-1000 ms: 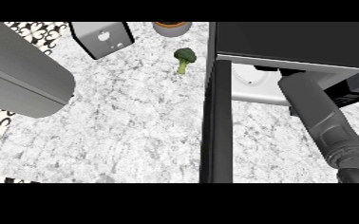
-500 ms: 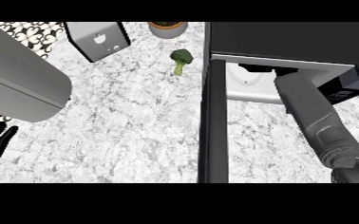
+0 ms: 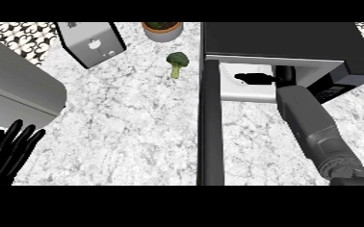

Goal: Pick up the milk, place it into the microwave and close the microwave

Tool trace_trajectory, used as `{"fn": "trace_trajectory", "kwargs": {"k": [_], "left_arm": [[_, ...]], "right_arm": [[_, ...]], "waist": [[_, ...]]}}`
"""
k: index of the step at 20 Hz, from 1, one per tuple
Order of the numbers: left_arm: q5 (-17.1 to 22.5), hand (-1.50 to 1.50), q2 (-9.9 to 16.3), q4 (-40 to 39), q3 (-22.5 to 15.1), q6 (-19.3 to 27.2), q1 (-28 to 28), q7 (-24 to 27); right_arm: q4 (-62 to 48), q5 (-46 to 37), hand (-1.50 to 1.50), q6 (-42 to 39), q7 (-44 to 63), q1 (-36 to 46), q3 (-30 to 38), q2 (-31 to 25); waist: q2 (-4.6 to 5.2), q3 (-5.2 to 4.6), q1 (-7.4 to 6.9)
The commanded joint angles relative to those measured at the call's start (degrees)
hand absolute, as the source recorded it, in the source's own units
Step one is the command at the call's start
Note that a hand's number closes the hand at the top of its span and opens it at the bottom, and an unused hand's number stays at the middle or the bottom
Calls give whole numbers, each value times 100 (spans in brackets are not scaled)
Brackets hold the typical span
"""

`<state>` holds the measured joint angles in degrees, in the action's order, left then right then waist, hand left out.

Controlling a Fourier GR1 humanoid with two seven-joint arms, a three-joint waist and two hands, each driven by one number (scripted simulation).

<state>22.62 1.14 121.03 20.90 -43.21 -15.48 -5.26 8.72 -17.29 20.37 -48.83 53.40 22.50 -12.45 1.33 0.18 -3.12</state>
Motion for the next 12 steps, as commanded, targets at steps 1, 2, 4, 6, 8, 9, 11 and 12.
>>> {"fn": "trace_trajectory", "kwargs": {"k": [1, 2, 4, 6, 8, 9, 11, 12], "left_arm": [[-155, -150, -108, 198, -617, 185, -123, -81], [-200, 150, -109, -134, -296, 39, 121, 38], [-130, 150, -111, -20, -667, 238, 172, -146], [-186, 150, -112, 233, -827, 329, 124, -306], [-285, 150, -113, 229, -1090, 451, 83, -357], [-141, 150, -113, 294, -1281, 644, 163, -655], [-327, 150, -113, 379, -1442, 455, -308, -282], [-427, 150, -113, 108, -1488, 525, -220, -186]], "right_arm": [[-38, 227, -150, -570, -232, -346, 168, -22], [-11, 338, -150, -798, -404, -533, 246, 16], [-14, 418, -150, -1090, -387, -546, 271, 165], [10, 485, -150, -1635, -594, -853, 262, 184], [157, 557, -150, -1827, -518, -909, 246, 203], [164, 598, -150, -1936, -503, -923, 254, 307], [297, 669, -150, -2069, -714, -1234, 248, 348], [367, 707, -150, -2228, -737, -1370, 232, 411]], "waist": [[-47, -3, 105], [-55, -6, 157], [-70, -6, 180], [-108, -8, 256], [-139, -14, 315], [-137, -12, 326], [-144, -16, 287], [-163, -20, 356]]}}
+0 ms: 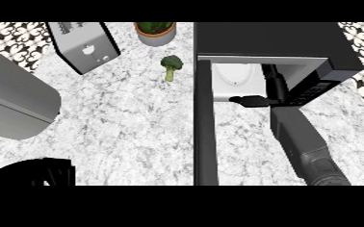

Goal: Pick up the milk, place it into the microwave and close the microwave

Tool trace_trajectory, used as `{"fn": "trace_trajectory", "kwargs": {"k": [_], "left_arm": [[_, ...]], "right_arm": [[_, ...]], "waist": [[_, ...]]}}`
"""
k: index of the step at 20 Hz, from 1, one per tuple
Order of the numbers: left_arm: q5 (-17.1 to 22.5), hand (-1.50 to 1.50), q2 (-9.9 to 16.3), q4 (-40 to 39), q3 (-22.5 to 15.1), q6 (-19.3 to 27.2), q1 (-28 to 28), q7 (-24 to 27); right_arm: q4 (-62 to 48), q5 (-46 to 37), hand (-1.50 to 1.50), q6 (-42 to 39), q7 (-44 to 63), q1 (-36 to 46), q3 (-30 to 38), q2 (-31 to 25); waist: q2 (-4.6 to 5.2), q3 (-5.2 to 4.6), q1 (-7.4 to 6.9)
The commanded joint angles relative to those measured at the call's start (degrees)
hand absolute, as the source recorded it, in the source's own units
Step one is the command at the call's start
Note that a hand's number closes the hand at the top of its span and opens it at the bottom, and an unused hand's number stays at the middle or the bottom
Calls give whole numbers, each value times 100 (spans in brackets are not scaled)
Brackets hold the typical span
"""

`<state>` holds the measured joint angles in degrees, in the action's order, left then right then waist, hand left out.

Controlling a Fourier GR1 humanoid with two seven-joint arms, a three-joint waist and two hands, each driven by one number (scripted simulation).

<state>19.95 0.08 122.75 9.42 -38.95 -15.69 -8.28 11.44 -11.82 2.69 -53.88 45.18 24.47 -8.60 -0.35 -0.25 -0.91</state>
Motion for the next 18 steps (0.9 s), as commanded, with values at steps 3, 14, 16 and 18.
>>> {"fn": "trace_trajectory", "kwargs": {"k": [3, 14, 16, 18], "left_arm": [[-144, 150, -8, 172, -654, 459, 117, -337], [-1385, 150, -8, -182, -2042, 910, 288, -28], [-1761, 150, -8, -637, -2196, 1100, 538, 436], [-2081, 150, -8, -958, -2648, 1452, 1108, 291]], "right_arm": [[311, 157, -150, -576, -456, -1085, -72, 60], [2114, 210, -150, -850, -390, -3089, -623, 482], [2635, 382, -150, -1223, -397, -3536, -597, 177], [3019, 320, -150, -1113, -149, -3779, -801, 476]], "waist": [[-3, 24, 189], [-69, 4, 393], [-24, 9, 306], [-28, 4, 436]]}}
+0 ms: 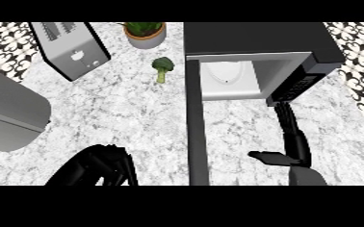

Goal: Pick up the milk, place it into the microwave and close the microwave

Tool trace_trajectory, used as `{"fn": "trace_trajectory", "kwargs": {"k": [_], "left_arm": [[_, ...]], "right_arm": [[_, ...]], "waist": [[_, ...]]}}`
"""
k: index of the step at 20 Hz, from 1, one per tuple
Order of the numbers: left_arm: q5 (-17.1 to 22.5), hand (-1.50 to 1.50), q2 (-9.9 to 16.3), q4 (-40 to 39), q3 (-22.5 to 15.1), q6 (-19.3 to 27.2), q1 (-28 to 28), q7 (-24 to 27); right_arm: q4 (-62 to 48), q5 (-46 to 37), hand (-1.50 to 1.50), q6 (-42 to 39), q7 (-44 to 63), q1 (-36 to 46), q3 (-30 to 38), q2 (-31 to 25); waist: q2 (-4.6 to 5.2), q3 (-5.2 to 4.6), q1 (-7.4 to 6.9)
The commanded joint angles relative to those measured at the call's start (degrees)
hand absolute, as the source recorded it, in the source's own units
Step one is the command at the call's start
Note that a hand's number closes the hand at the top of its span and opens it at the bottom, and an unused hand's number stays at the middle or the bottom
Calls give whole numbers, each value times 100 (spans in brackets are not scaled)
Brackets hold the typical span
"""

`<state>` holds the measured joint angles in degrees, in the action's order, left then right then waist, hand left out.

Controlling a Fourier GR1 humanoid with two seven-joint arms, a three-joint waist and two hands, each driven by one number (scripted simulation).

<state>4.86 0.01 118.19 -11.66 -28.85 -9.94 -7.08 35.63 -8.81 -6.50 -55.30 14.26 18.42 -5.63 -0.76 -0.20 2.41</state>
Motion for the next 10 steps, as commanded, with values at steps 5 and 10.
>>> {"fn": "trace_trajectory", "kwargs": {"k": [5, 10], "left_arm": [[-835, 150, -1, -1682, -934, 839, 1429, 522], [-1471, 150, -1, -2281, -1936, 1102, 1316, 803]], "right_arm": [[1941, 270, -150, -600, 210, -1742, -284, -55], [3327, 693, -150, -1177, 526, -2705, -206, -506]], "waist": [[54, -1, 76], [54, 3, -19]]}}
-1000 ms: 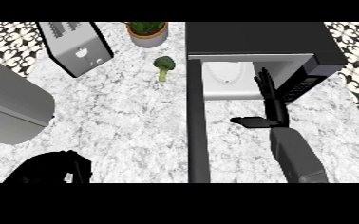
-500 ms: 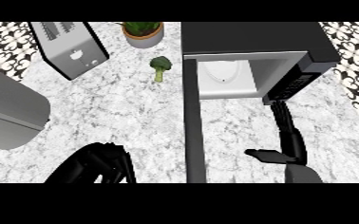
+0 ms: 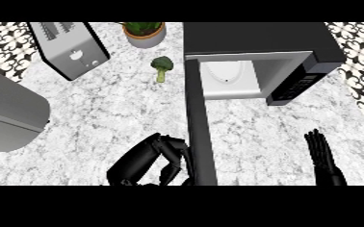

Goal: Pick up the milk, place it into the microwave and close the microwave

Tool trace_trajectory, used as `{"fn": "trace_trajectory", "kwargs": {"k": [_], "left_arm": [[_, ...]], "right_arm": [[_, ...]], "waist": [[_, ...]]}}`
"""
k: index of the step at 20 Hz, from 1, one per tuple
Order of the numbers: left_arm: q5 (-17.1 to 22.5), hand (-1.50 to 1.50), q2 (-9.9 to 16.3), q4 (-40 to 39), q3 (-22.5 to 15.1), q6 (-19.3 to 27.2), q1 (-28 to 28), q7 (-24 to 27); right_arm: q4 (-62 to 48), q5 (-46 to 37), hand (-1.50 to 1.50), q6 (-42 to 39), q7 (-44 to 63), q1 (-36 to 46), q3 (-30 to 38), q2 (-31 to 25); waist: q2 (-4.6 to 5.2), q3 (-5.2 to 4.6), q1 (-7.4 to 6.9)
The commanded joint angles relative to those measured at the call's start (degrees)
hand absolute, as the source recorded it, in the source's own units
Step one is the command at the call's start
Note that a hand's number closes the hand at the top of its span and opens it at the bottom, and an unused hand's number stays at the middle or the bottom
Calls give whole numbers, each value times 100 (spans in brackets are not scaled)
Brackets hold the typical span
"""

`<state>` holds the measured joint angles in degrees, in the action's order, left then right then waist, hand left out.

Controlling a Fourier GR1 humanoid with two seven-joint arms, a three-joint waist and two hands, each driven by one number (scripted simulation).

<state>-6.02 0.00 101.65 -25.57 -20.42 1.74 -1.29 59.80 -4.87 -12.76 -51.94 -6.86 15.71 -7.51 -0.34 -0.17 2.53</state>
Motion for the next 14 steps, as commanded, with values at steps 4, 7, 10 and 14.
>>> {"fn": "trace_trajectory", "kwargs": {"k": [4, 7, 10, 14], "left_arm": [[-362, 150, 0, -2055, -1013, 1331, 802, 772], [-513, 150, 0, -2972, -1549, 2068, 1051, 1470], [-174, 150, 1, -3460, -1860, 2904, 1301, 2112], [692, 150, 1, -3796, -2392, 3603, 1863, 2223]], "right_arm": [[1733, 312, -150, -674, 240, -1067, -111, -451], [2007, 473, -150, -855, 11, -1355, -157, -461], [2397, 806, -150, -1088, 172, -1548, -241, -445], [3147, 1202, -150, -1265, 529, -1734, -386, -494]], "waist": [[44, -5, 61], [57, 1, 66], [63, 2, 38], [92, -8, 226]]}}
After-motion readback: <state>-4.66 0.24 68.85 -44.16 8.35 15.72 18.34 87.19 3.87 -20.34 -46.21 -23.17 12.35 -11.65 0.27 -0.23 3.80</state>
